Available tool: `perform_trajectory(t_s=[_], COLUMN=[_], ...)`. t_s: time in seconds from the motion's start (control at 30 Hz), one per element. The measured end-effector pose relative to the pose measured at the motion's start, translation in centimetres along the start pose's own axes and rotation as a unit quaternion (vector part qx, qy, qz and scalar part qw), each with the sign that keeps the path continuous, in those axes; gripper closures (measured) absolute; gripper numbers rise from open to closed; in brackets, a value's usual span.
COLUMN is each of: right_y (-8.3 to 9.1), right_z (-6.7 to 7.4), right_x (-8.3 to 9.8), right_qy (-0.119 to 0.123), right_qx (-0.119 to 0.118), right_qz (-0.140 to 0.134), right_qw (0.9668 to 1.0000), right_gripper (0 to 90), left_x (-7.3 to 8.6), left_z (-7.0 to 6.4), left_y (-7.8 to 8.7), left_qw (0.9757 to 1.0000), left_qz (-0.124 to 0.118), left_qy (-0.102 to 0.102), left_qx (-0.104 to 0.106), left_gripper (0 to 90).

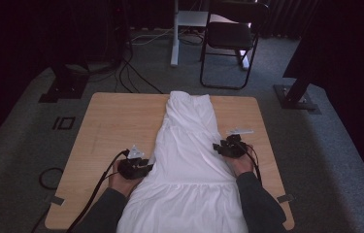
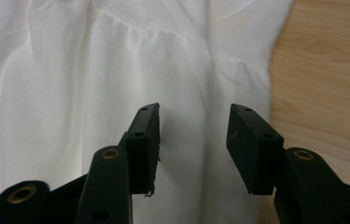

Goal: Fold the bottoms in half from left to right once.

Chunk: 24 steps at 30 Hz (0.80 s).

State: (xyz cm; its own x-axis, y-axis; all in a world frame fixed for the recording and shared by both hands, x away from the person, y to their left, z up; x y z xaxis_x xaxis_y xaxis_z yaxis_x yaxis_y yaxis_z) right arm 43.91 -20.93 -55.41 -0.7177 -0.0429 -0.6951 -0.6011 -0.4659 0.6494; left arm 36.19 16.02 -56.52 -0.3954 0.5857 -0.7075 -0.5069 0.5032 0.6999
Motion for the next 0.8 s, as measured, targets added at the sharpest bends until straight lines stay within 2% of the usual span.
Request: perform_trajectory(t_s=[0.03,0.1,0.17,0.2,0.27,0.3,0.37,0.43,0.5,0.57,0.67,0.8], right_y=[-0.3,-1.0,-1.2,-0.9,0.6,1.4,2.4,2.3,1.7,1.2,1.3,1.7], right_z=[0.1,0.2,0.3,0.2,-0.2,-0.5,-1.3,-2.5,-3.1,-3.2,-3.1,-2.3], right_x=[-0.1,0.0,0.2,0.2,-0.1,-0.3,-0.2,0.5,1.4,2.1,2.3,3.0], right_qy=[0.0,0.006,0.027,0.031,0.02,0.017,0.024,0.001,0.005,0.003,-0.002,0.01], right_qx=[-0.002,-0.006,0.017,0.032,0.05,0.065,0.109,0.102,0.101,0.091,0.084,0.08], right_qz=[-0.001,0.016,0.032,0.025,-0.012,-0.029,-0.05,-0.035,-0.018,-0.01,-0.011,-0.004], right_qw=[1.0,0.9998,0.999,0.9987,0.9985,0.9973,0.9925,0.9942,0.9947,0.9958,0.9964,0.9967], right_gripper=[54.9,69.6,86.2,88.7,89.2,89.2,89.2,89.1,88.9,88.7,88.7,88.7], left_x=[0.0,0.0,0.0,0.1,0.0,0.0,0.0,0.0,0.1,0.2,0.6,1.7], left_z=[-0.1,-0.2,-0.3,-0.4,-0.5,-0.5,-0.6,-0.7,-0.8,-1.0,-1.3,-2.3], left_y=[-0.1,-0.1,-0.1,-0.1,0.0,-0.1,0.0,0.1,0.2,0.5,1.0,2.0], left_qw=[1.0,0.9999,0.9998,0.9999,0.9999,0.9999,0.9998,0.9997,0.9996,0.9992,0.9992,0.9994], left_qz=[0.0,-0.001,-0.002,-0.001,0.001,0.0,0.004,0.007,0.011,0.017,0.018,0.014], left_qy=[-0.004,-0.007,-0.009,-0.01,-0.011,-0.011,-0.016,-0.023,-0.027,-0.035,-0.033,-0.031], left_qx=[0.002,0.01,0.015,0.014,0.011,0.01,0.005,-0.001,-0.005,-0.009,-0.011,-0.004], left_gripper=[69.0,76.8,84.5,86.6,87.6,87.8,88.1,88.2,88.3,88.3,88.4,88.4])
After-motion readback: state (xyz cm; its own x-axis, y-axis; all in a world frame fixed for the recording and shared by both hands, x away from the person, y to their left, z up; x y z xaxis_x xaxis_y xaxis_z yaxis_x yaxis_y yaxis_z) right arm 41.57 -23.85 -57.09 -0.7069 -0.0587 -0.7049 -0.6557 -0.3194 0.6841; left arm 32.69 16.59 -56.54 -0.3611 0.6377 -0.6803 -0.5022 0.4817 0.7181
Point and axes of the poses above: each handheld gripper's, and its own axes: y roughly backward along the jaws, x roughly out of its underside, z roughly to its left, the point moved 2 cm from there along -y, roughly forward along the jaws, and after that the axes turned 12 degrees about -y, right-handed, at the moved point
